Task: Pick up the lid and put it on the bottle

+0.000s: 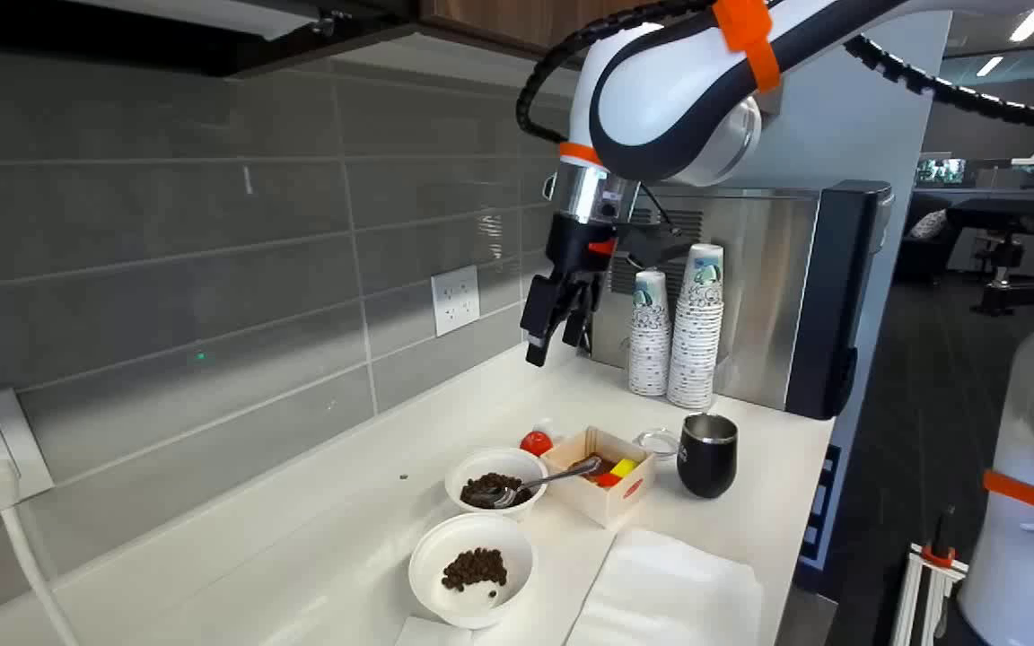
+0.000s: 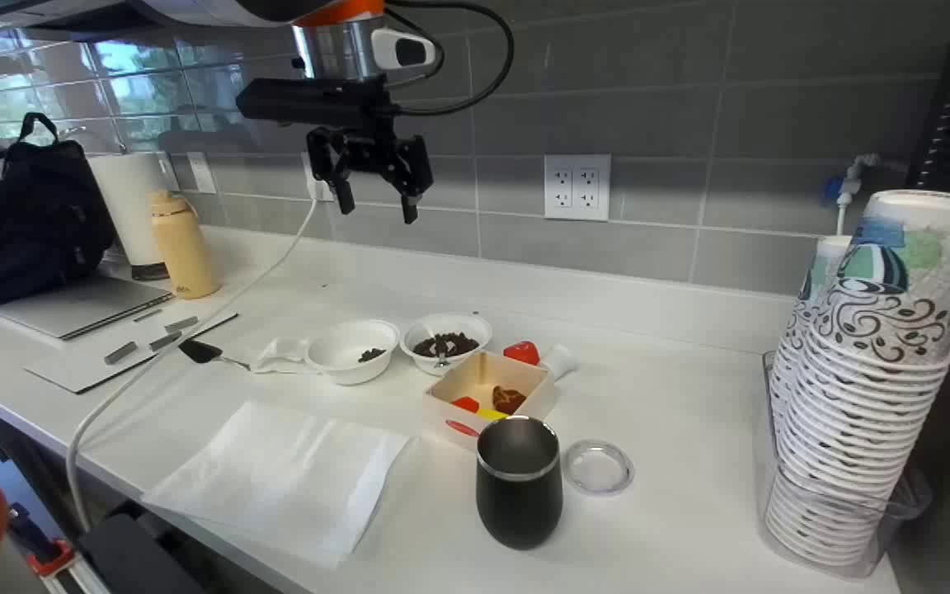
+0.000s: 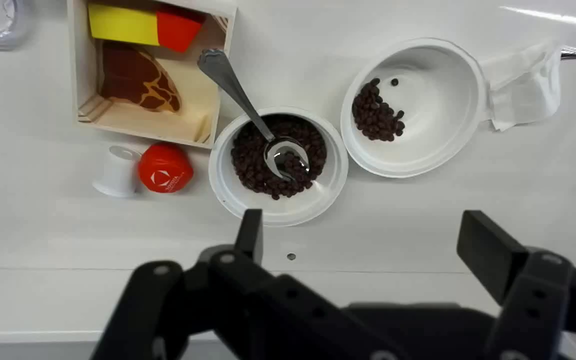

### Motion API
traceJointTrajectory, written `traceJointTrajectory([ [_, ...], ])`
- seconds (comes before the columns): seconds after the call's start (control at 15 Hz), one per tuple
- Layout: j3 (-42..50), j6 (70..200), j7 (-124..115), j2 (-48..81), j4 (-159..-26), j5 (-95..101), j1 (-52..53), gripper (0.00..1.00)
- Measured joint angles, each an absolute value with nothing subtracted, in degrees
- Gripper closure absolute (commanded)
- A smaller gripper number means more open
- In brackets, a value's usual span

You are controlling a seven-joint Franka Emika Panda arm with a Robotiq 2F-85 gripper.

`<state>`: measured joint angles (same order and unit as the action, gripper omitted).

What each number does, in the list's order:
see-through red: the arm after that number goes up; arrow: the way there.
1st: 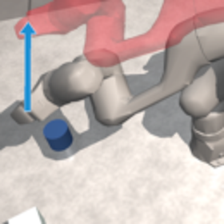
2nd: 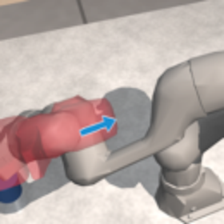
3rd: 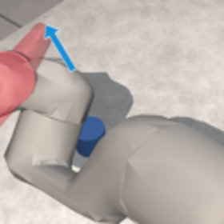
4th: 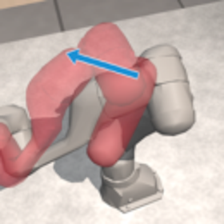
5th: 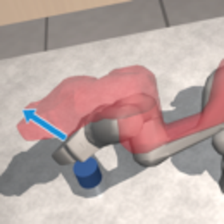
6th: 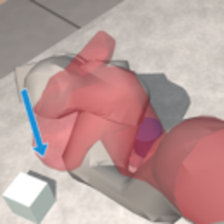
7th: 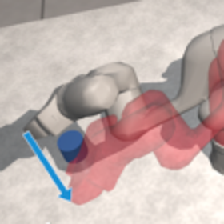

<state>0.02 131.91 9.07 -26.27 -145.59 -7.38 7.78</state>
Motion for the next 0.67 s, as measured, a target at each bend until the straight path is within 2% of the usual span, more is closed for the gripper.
traceJointTrajectory([
  [0.67,0.1,132.7,8.4,-25.9,-145.8,-6.5,6.0,0.0],
])
